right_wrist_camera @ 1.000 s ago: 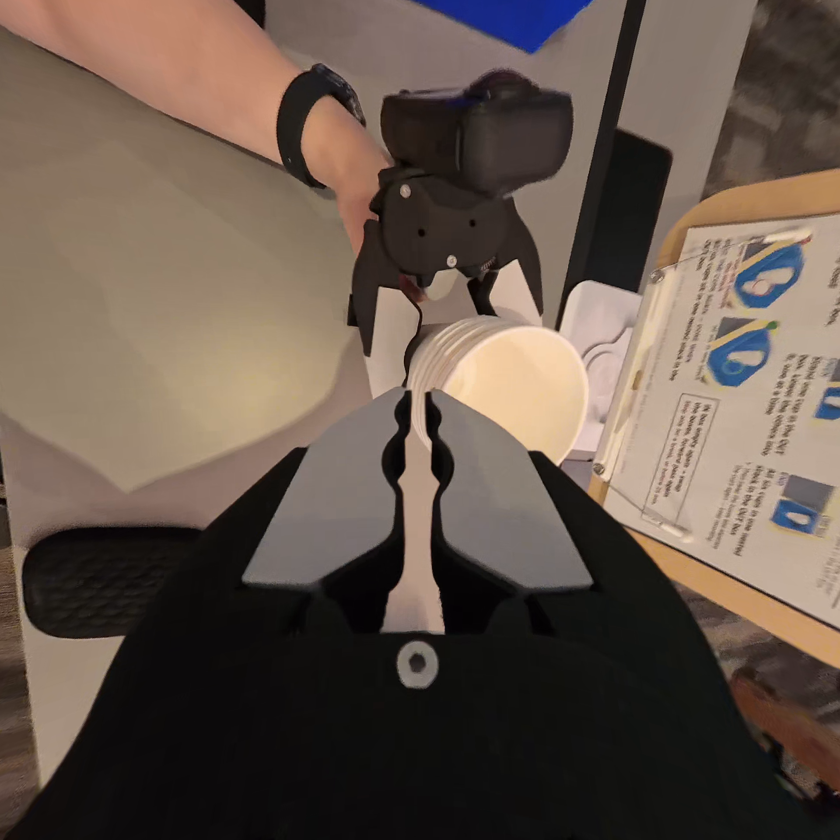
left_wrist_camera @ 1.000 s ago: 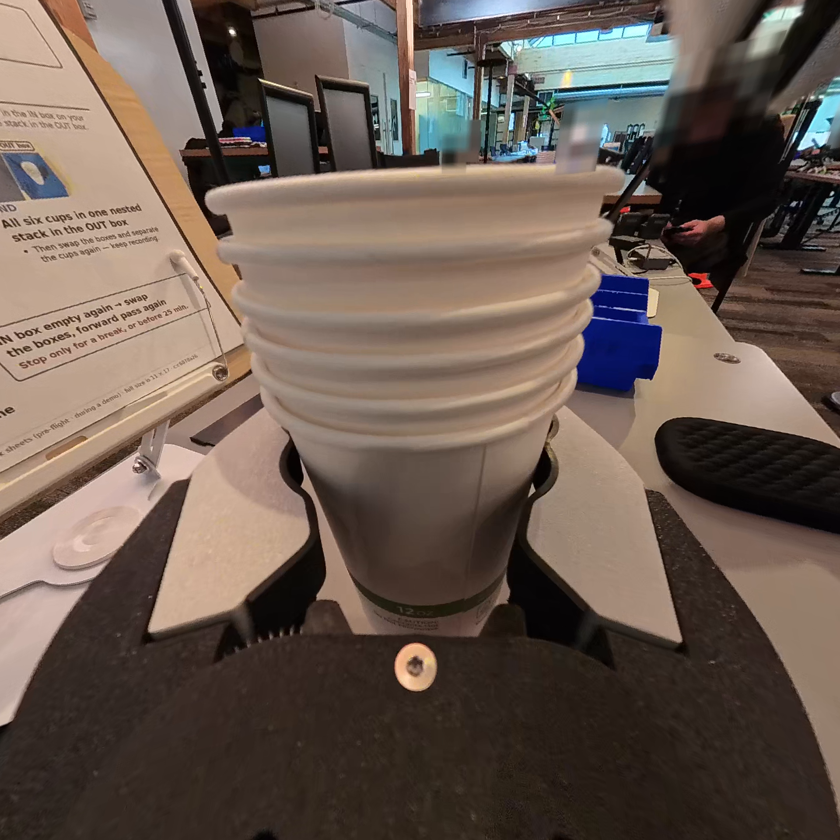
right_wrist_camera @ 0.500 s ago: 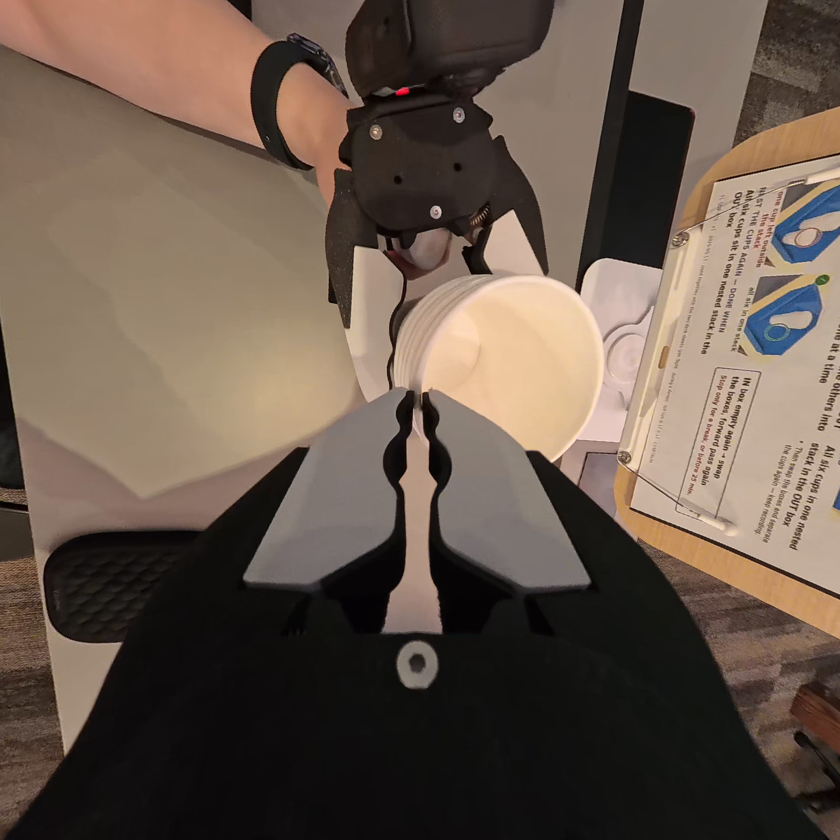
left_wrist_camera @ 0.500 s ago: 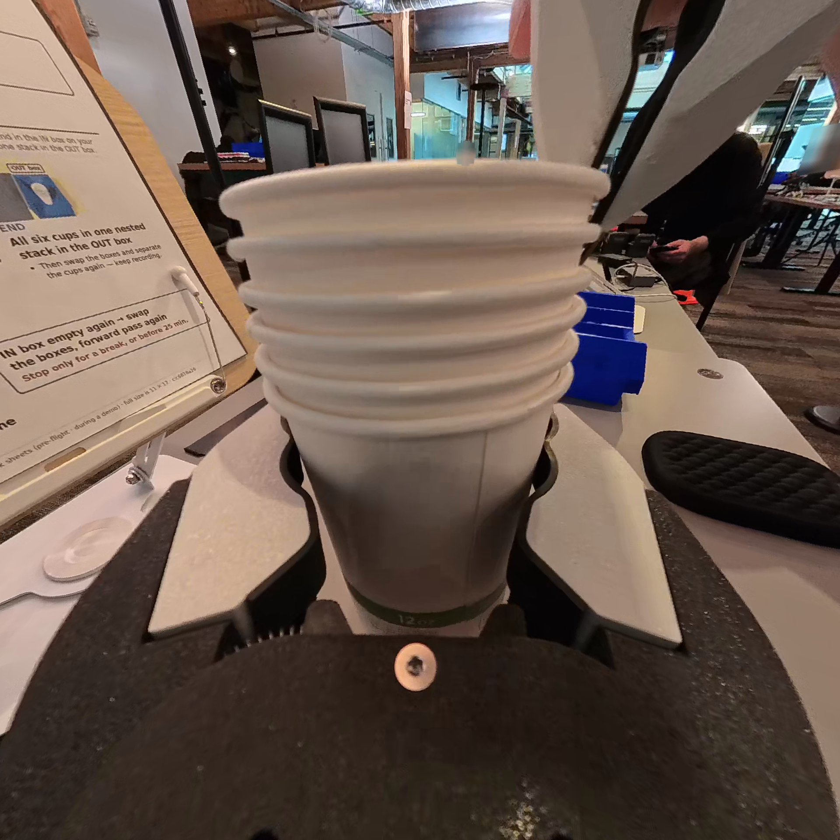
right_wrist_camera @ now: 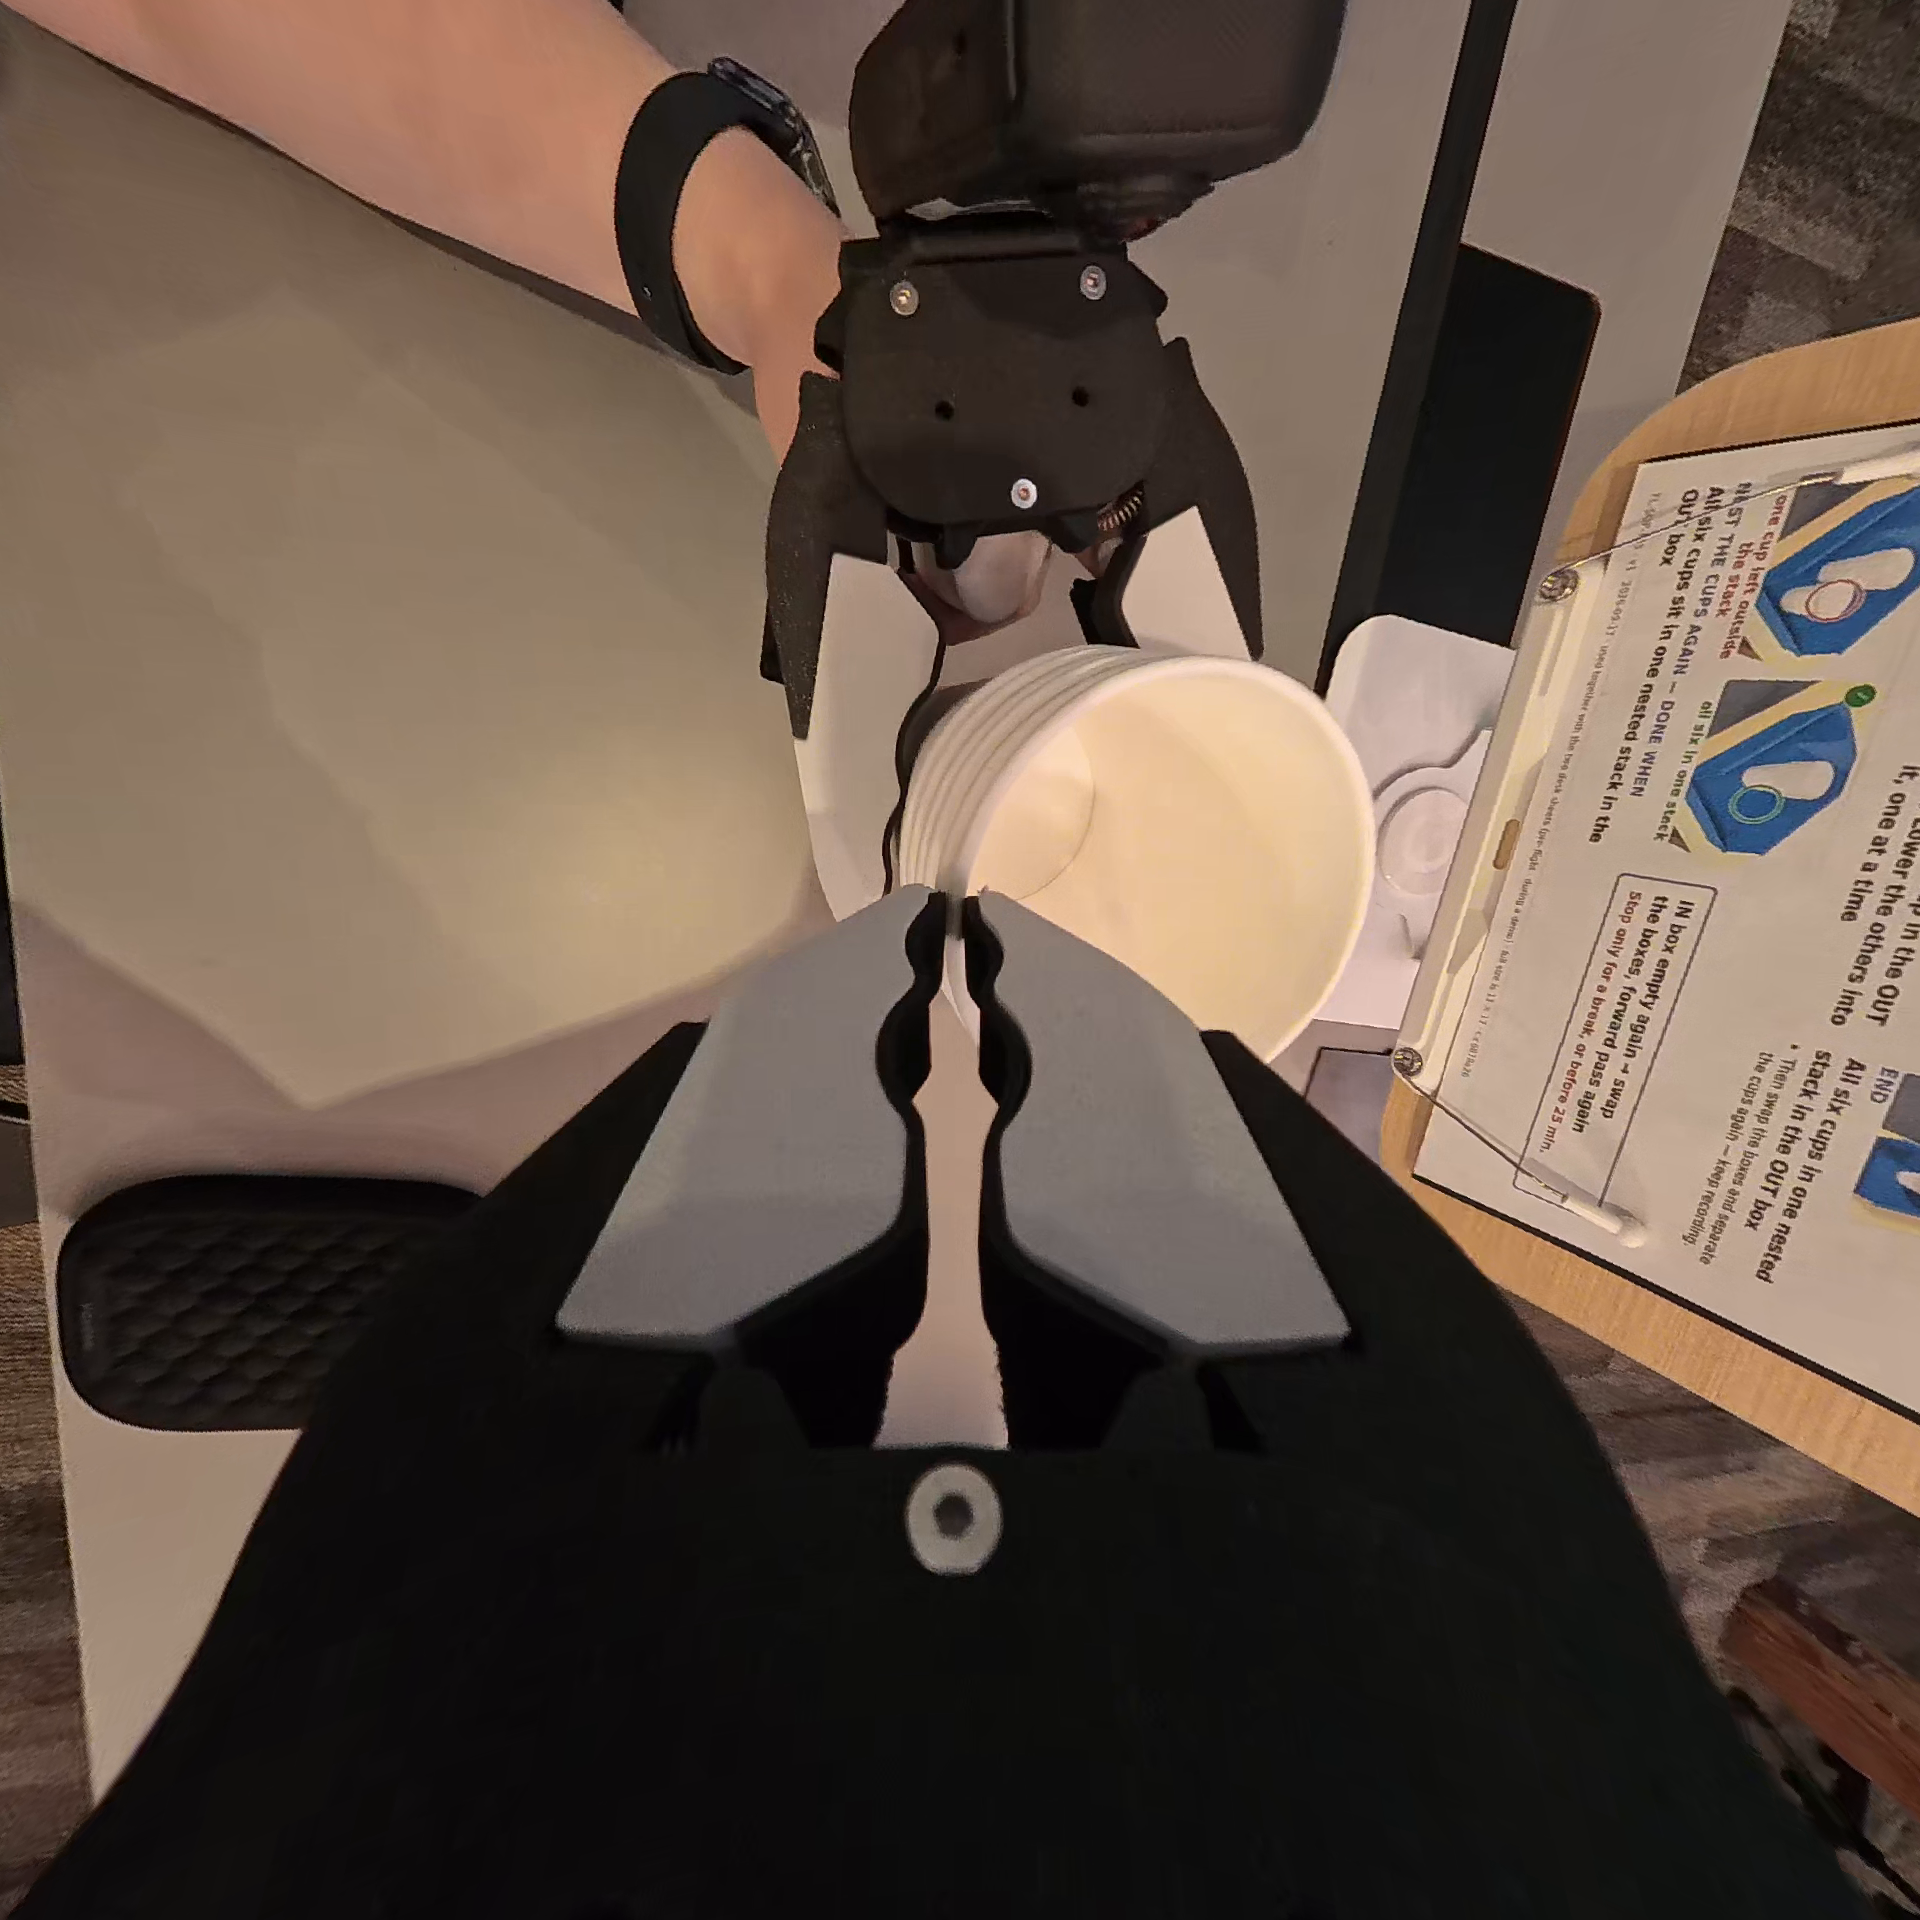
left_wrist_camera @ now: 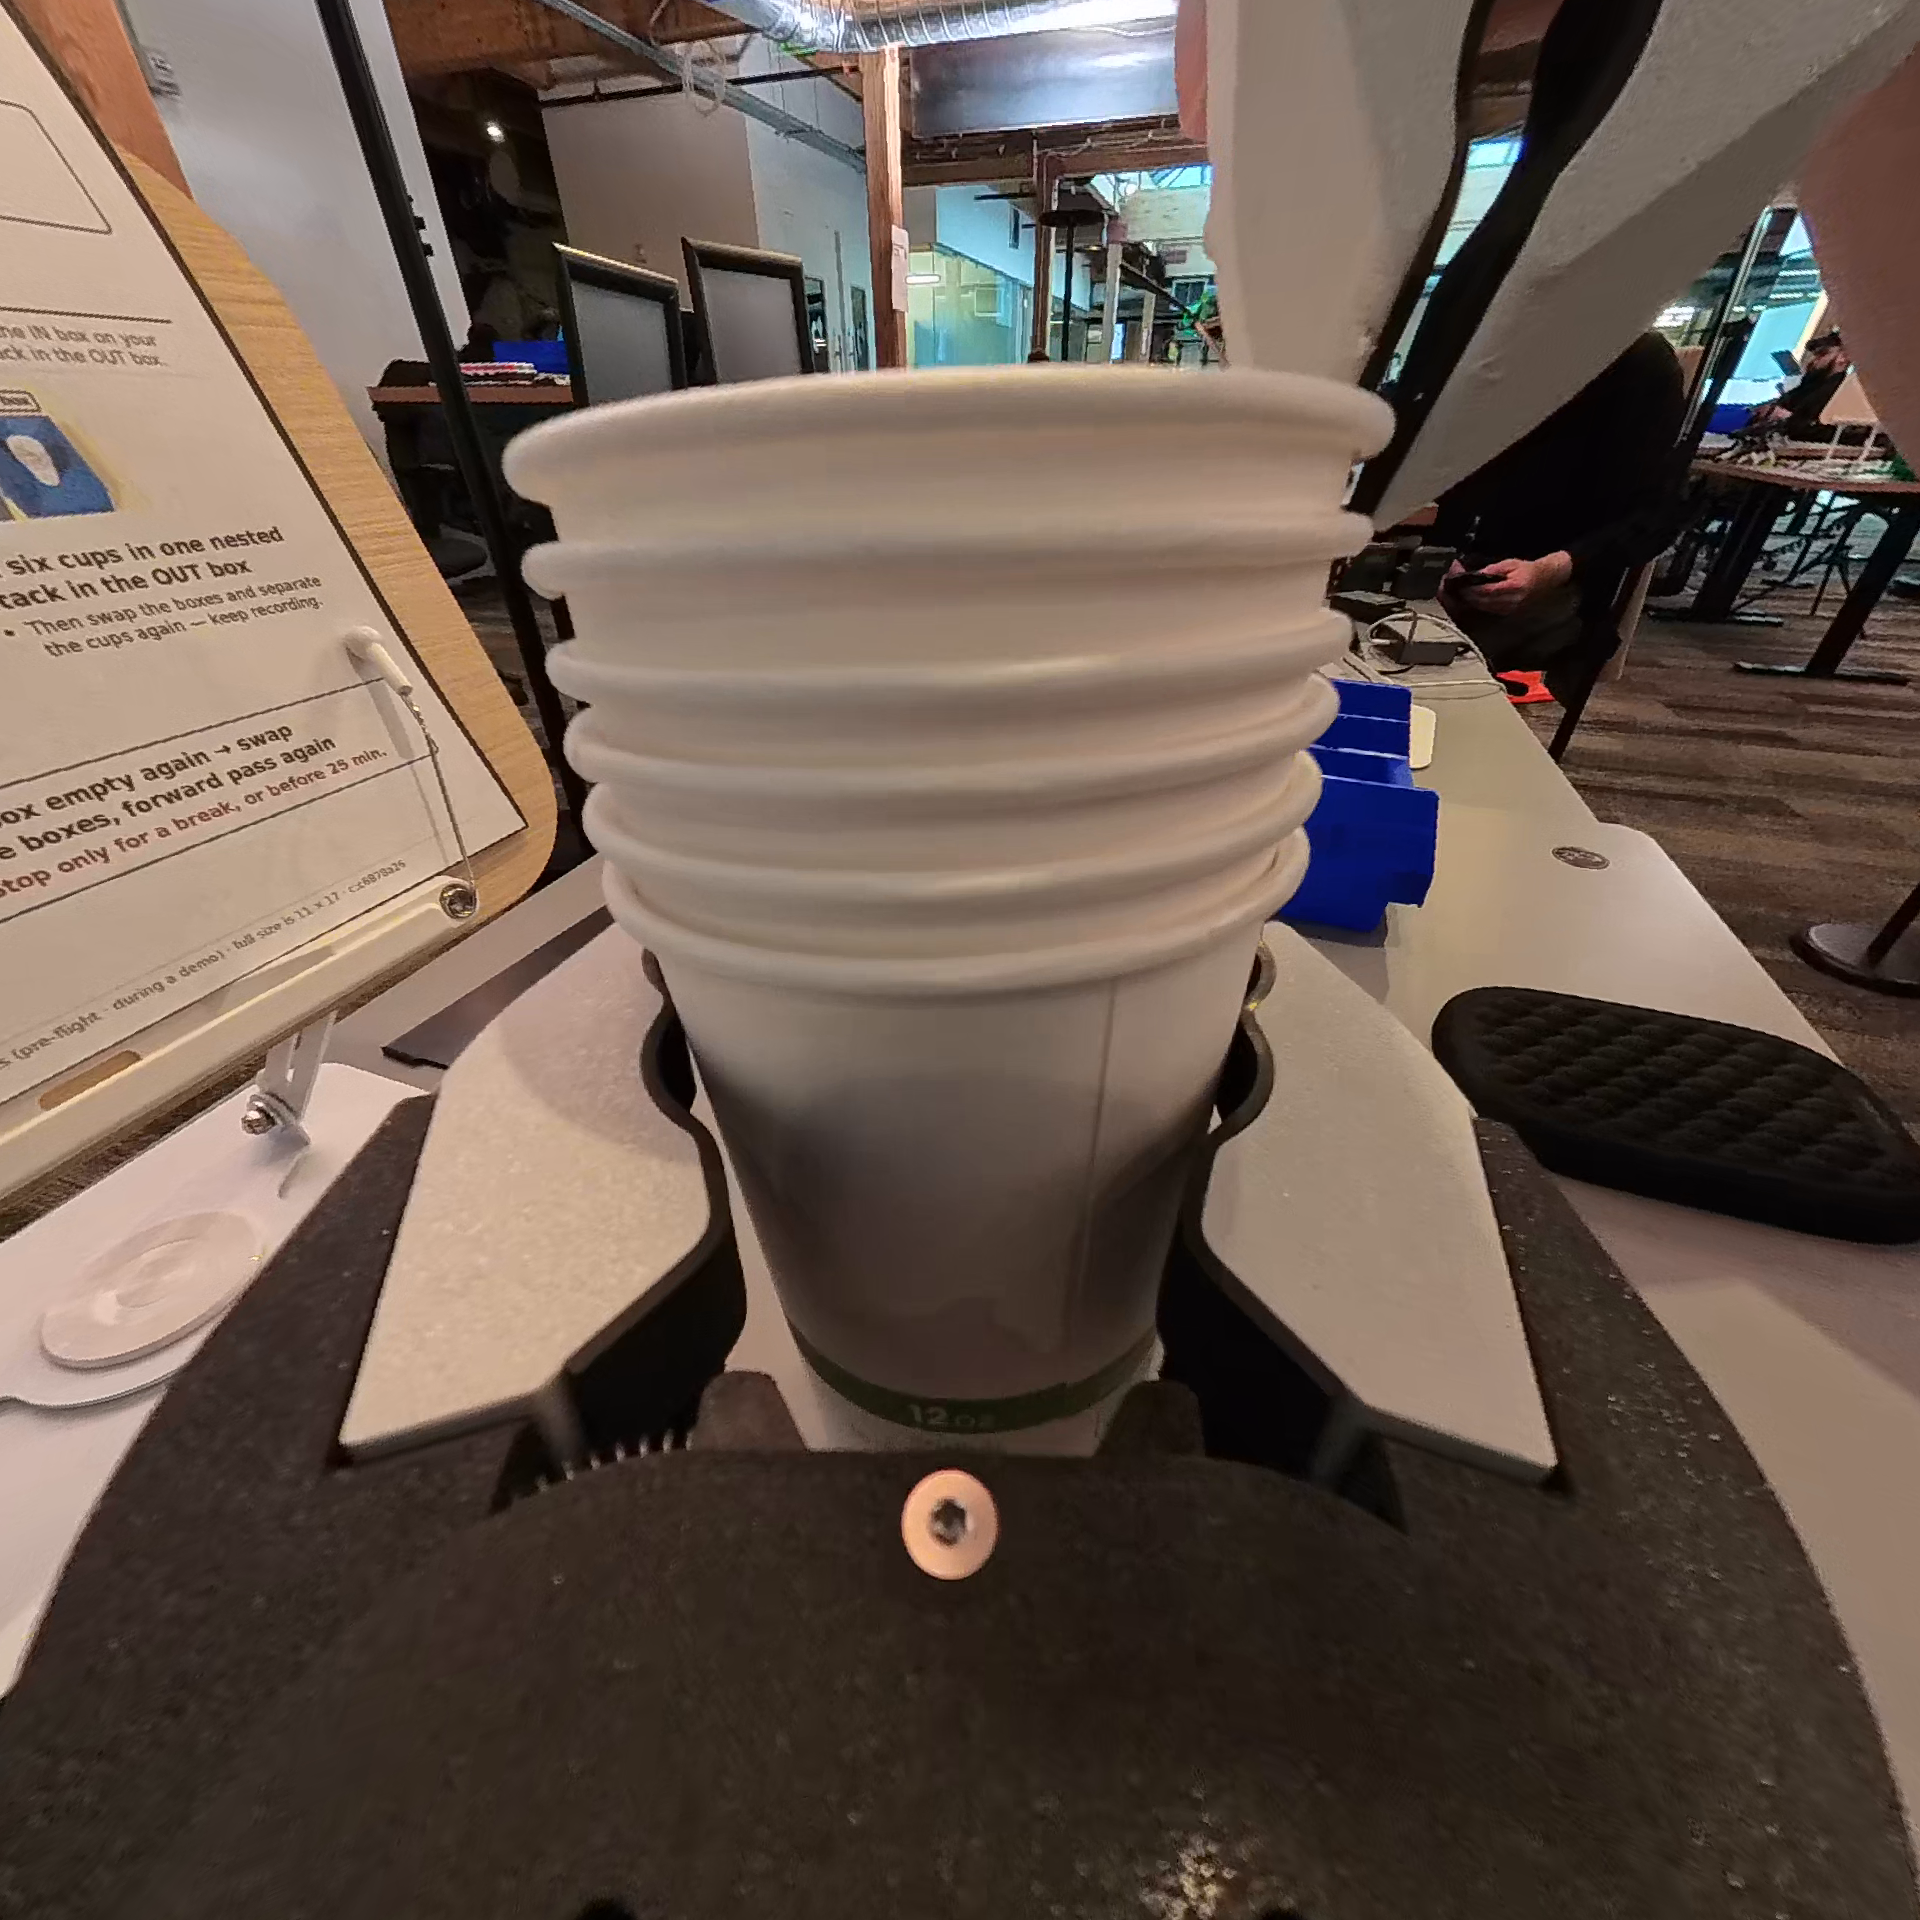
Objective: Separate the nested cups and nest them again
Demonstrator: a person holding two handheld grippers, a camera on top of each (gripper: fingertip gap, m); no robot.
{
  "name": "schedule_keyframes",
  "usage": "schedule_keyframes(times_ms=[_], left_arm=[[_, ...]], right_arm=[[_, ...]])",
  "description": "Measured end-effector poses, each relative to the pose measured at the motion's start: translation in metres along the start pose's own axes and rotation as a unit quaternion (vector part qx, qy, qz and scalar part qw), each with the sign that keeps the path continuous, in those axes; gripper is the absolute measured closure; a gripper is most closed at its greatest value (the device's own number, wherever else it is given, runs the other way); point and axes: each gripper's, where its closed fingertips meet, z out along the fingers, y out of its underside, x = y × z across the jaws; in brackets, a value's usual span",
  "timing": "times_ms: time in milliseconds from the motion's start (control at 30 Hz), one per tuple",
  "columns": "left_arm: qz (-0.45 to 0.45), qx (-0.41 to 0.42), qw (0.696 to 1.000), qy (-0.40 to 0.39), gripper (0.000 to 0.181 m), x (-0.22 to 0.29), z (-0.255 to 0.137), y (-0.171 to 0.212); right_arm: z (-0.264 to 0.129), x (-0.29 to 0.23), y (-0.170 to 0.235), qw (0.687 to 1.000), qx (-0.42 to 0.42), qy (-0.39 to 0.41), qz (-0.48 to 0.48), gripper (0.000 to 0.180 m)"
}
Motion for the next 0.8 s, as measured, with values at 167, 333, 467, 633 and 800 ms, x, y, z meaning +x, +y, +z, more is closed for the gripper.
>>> schedule_keyframes(times_ms=[167, 333, 467, 633, 800], left_arm=[[-0.012, 0.0, 1.0, 0.017, 0.081, 0.004, 0.001, 0.001], [-0.022, 0.002, 0.999, 0.024, 0.08, 0.007, 0.002, 0.001], [-0.016, 0.016, 1.0, 0.02, 0.081, 0.006, 0.001, -0.003], [0.001, 0.044, 0.999, 0.009, 0.081, 0.005, -0.003, -0.011], [0.001, 0.035, 0.999, 0.001, 0.081, 0.002, -0.001, -0.007]], right_arm=[[0.0, -0.002, -0.002, 1.0, -0.011, 0.004, -0.015, 0.177], [-0.001, -0.003, -0.003, 0.999, -0.022, 0.008, -0.024, 0.176], [-0.003, -0.003, -0.005, 0.999, -0.019, 0.012, -0.03, 0.176], [-0.008, -0.005, -0.008, 0.999, -0.019, 0.019, -0.045, 0.177], [-0.01, -0.002, -0.006, 0.997, -0.033, 0.034, -0.056, 0.177]])
